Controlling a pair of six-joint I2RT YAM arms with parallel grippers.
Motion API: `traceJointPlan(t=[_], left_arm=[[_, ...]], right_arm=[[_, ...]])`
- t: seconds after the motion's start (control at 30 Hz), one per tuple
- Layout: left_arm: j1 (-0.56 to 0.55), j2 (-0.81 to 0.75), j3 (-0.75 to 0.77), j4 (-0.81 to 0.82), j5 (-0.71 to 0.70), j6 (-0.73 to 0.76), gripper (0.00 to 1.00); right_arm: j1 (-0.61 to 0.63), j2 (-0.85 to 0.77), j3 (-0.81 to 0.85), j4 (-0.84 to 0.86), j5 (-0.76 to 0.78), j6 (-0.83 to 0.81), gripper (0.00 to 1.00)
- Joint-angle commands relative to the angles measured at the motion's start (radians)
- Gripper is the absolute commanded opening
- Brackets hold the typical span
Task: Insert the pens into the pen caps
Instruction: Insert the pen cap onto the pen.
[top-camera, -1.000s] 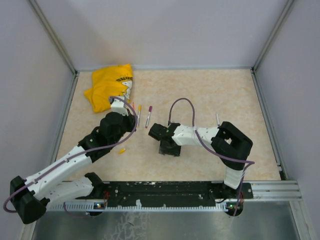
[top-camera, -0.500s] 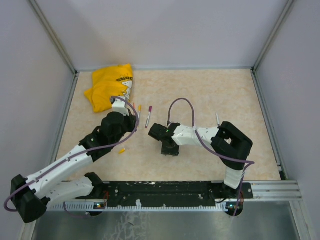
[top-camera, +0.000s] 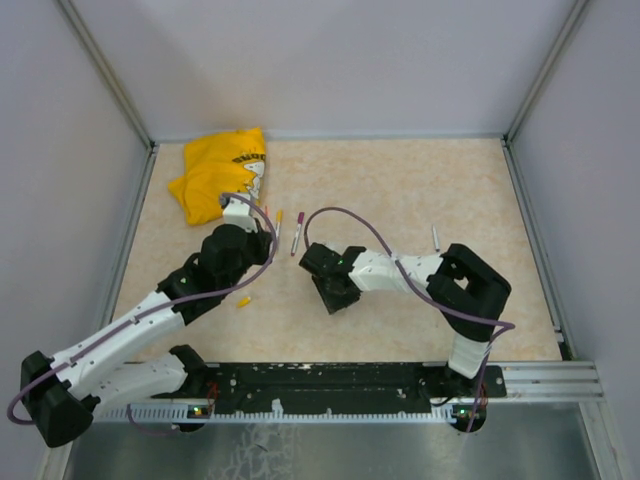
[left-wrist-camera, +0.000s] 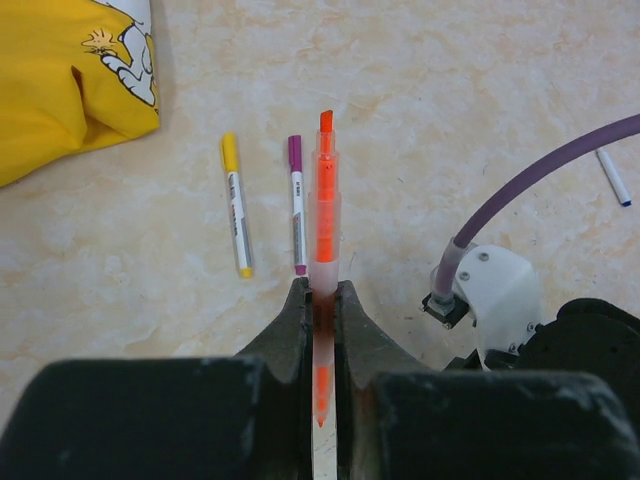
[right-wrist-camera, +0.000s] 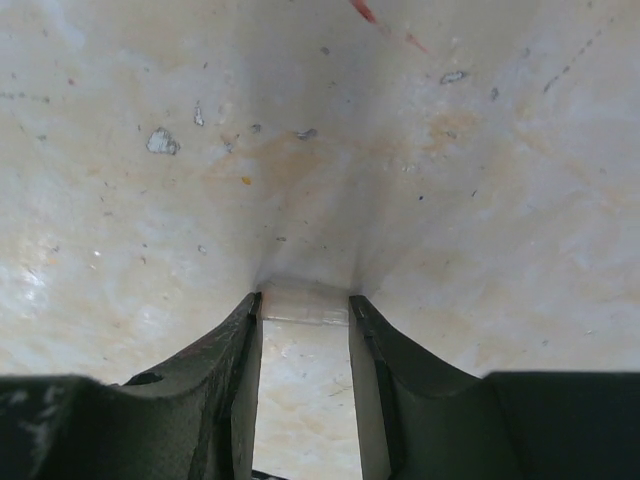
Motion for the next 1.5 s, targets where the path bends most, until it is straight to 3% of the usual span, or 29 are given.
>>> traceJointPlan(t=[0.0, 0.17, 0.37, 0.6, 0.8, 1.0, 1.13, 1.47], left_arm=[[0.004, -0.035, 0.024, -0.007, -0.035, 0.024, 0.0], [0.004, -0.069, 0.014, -0.02, -0.055, 0.015, 0.0], [0.004, -0.074, 0.014, -0.031, -0.062, 0.007, 0.0], [0.004, -0.063, 0.02, -0.029, -0.053, 0.005, 0.0], [0.004, -0.062, 0.014, -0.024, -0.054, 0.001, 0.0], [0.004, -0.052, 0.016, -0.015, -0.057, 0.004, 0.0], [0.004, -0.054, 0.011, -0.005, -0.055, 0.007, 0.0], [0.004, -0.054, 0.0, -0.002, -0.048, 0.004, 0.0]], right_arm=[[-0.024, 0.009, 0.029, -0.012, -0.051, -0.315, 0.29], [-0.026, 0.001, 0.034, -0.028, -0.057, -0.461, 0.33], [-0.026, -0.002, 0.039, -0.022, -0.075, -0.52, 0.45], [-0.026, 0.002, 0.029, -0.016, -0.076, -0.52, 0.57], [-0.026, -0.137, 0.03, 0.029, -0.087, -0.455, 0.67], [-0.028, -0.265, 0.002, 0.133, -0.007, -0.23, 0.68], [-0.027, -0.282, 0.003, 0.101, 0.096, 0.017, 0.62], [0.015, -0.28, -0.048, 0.015, 0.197, 0.568, 0.62]])
